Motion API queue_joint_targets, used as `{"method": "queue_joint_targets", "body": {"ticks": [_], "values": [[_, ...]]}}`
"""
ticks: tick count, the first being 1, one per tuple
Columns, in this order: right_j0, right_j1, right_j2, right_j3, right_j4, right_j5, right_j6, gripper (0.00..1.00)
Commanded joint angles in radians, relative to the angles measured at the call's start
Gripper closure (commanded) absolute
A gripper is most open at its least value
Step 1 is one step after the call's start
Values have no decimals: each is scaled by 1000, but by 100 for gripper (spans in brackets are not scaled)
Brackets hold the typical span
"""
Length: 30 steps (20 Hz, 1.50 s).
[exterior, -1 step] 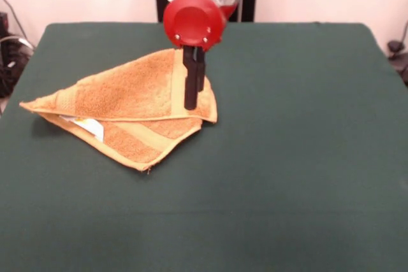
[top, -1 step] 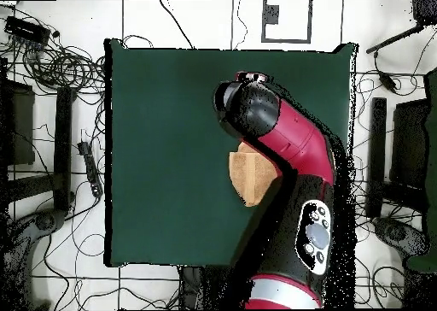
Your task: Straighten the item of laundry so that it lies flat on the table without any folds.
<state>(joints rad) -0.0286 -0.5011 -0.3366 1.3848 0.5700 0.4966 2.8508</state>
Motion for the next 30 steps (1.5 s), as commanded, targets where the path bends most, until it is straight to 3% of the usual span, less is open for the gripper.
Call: {"method": "queue_joint_targets", "body": {"ticks": [1, 4, 10, 18, 24, 30], "values": [[-45, -11, 151, 220, 54, -63, 115, 0], [-70, -16, 197, 262, 64, -98, 98, 0], [-2, 39, 94, 231, 28, -76, 190, 0], [71, 90, 22, 188, 77, -13, 314, 0], [61, 82, 25, 197, 87, -13, 273, 0], [-23, 82, 106, 232, 76, -113, 151, 0]]}}
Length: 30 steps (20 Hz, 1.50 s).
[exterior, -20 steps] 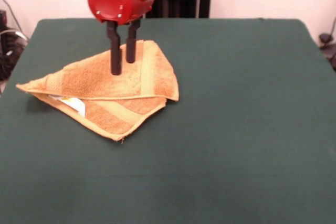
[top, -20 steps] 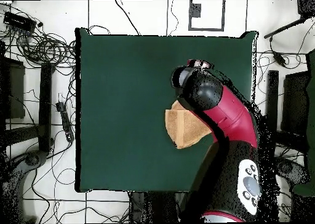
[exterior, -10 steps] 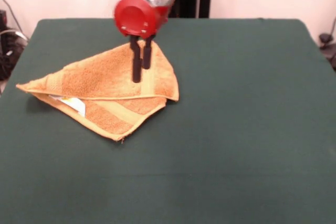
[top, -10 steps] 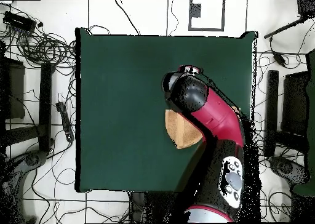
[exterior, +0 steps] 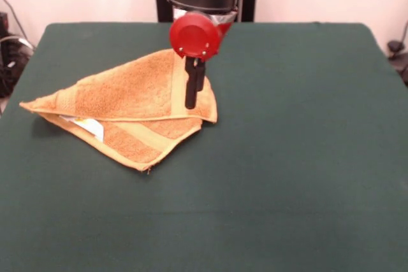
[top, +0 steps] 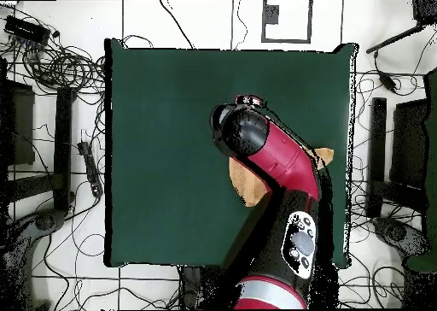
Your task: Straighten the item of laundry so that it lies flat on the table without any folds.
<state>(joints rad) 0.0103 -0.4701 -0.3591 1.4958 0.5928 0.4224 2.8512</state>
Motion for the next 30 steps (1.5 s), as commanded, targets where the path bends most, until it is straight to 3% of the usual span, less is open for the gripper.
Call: {"method": "queue_joint_targets", "body": {"ticks": [1, 8, 19, 25, 30], "values": [[-74, 54, 143, 124, 57, -46, 145, 0], [-77, 93, 139, 121, 48, -86, 171, 0], [53, 200, -10, 44, 123, -43, 339, 0], [71, 216, 4, 43, 204, -42, 373, 0], [42, 198, 60, 91, 233, -101, 290, 0]]}}
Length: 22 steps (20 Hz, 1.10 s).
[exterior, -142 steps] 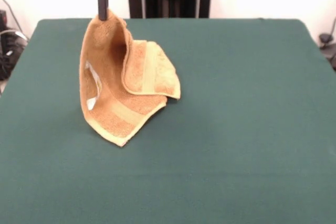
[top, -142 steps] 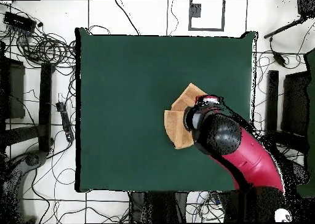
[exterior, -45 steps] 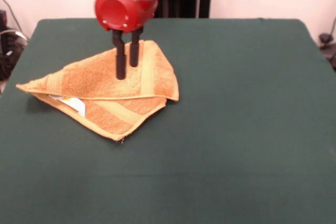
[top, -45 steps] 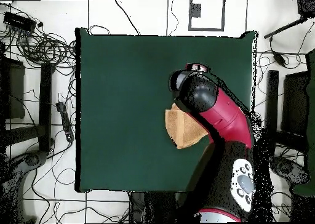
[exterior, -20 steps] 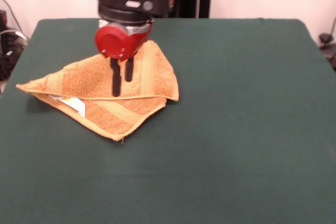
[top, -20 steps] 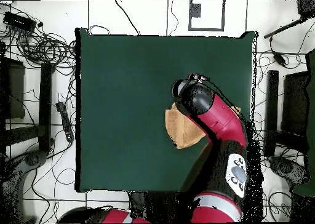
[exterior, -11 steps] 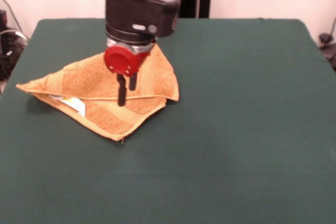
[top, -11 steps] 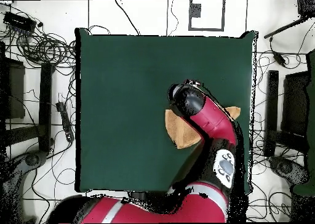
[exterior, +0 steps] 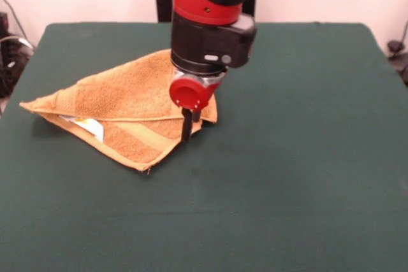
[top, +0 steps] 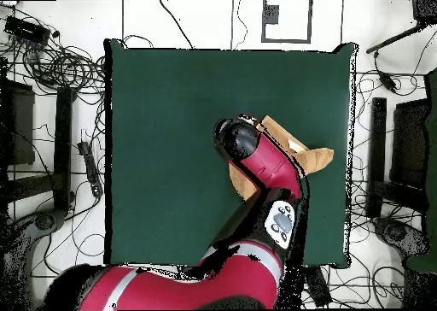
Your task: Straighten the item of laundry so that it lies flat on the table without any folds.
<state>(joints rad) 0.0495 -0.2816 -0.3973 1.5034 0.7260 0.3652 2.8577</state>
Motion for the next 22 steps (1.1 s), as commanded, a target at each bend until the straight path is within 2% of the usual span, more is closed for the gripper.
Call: {"method": "queue_joint_targets", "body": {"ticks": [1, 9, 14, 17, 22], "values": [[3, 7, 99, 93, 104, -49, 276, 0], [-31, -60, 156, 219, 106, -107, 198, 0], [0, -50, 113, 210, 115, -52, 252, 0], [12, -25, 117, 203, 141, -68, 289, 0], [6, -7, 138, 194, 173, -94, 287, 0]]}}
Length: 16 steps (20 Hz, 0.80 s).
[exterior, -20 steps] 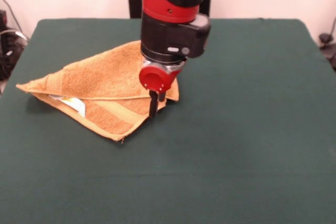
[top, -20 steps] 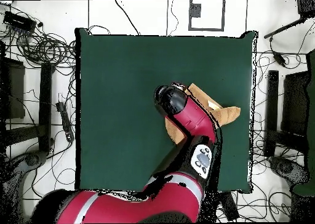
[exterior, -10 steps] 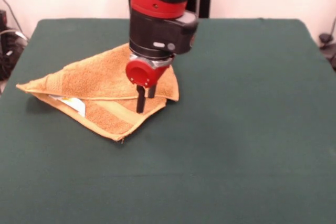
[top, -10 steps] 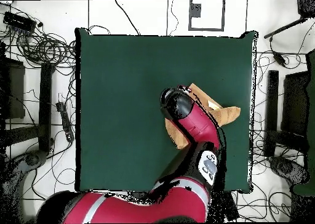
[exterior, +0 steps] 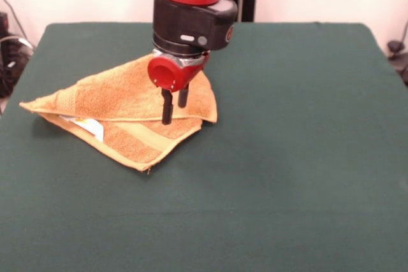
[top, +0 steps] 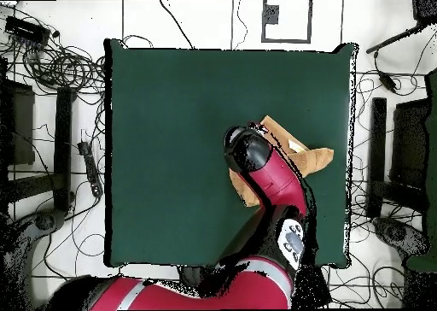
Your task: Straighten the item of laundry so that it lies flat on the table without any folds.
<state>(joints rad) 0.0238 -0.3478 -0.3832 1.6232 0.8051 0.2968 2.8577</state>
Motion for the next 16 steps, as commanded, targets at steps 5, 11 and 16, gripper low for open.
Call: {"method": "queue_joint_targets", "body": {"ticks": [5, 11, 16], "values": [[32, 66, 140, 91, 121, -55, 283, 0], [36, 46, 140, 124, 134, -65, 263, 0], [49, 42, 142, 153, 149, -95, 268, 0]]}}
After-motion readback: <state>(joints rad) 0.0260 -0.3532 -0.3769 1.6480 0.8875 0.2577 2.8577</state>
